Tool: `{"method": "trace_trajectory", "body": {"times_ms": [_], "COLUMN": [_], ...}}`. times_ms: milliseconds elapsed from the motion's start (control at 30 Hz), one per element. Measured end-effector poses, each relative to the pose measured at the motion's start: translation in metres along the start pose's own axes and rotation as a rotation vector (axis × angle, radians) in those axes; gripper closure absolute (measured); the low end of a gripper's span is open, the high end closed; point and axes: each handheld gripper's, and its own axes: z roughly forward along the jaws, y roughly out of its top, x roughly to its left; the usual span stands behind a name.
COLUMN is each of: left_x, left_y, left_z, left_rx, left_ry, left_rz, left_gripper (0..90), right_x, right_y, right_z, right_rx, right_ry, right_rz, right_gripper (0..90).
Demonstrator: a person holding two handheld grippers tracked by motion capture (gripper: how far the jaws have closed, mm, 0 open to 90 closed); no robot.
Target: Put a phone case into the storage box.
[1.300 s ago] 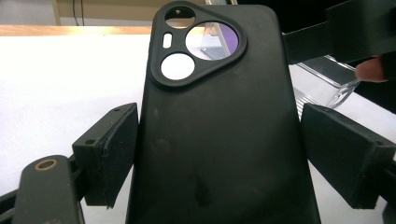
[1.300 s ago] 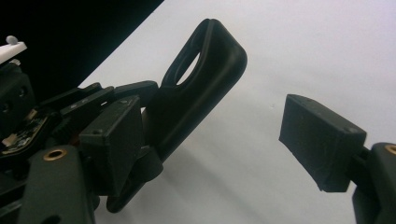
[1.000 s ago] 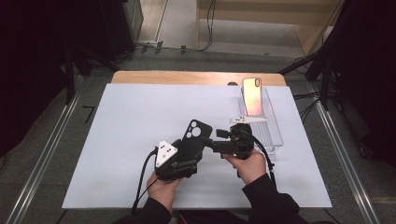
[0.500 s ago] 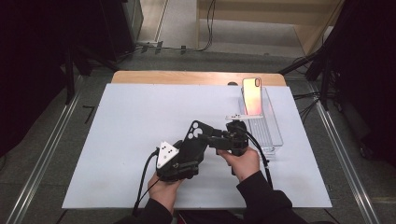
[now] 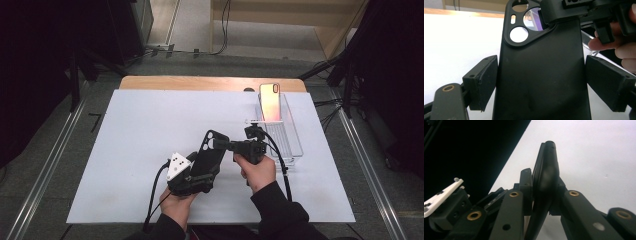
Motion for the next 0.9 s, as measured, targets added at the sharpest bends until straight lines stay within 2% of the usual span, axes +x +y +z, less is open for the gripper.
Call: {"method": "trace_trajectory", "body": {"times_ms": [100, 200, 367, 633, 767, 900], "left_x": [0.0002, 0.0, 0.0004, 0.0005, -0.0002, 0.0004], "left_y": [0.0006, 0.0007, 0.0013, 0.0036, 0.0061, 0.0094], "left_z": [-0.0005, -0.0004, -0.0007, -0.0005, -0.0007, 0.0015], "left_rx": [-0.012, -0.009, -0.003, 0.0, 0.018, 0.044], "left_ry": [-0.016, -0.025, -0.031, -0.039, -0.034, -0.045], "left_rz": [-0.002, -0.013, -0.01, 0.012, 0.041, 0.041], "left_gripper": [14.2, 14.1, 13.9, 13.5, 13.2, 13.0], "right_x": [0.0028, 0.0036, 0.003, 0.0043, 0.0052, 0.0063], "right_y": [0.0008, 0.0013, 0.0015, 0.0022, 0.0022, 0.0029], "right_z": [-0.0026, -0.0039, -0.0041, -0.0058, -0.0068, -0.0075], "right_rx": [-0.002, -0.001, 0.008, 0.012, 0.019, 0.012], "right_ry": [0.009, 0.017, 0.03, 0.047, 0.052, 0.047], "right_rz": [-0.001, -0.001, 0.002, -0.008, -0.008, -0.026], "right_gripper": [77.0, 77.4, 77.7, 78.1, 78.1, 78.1]}}
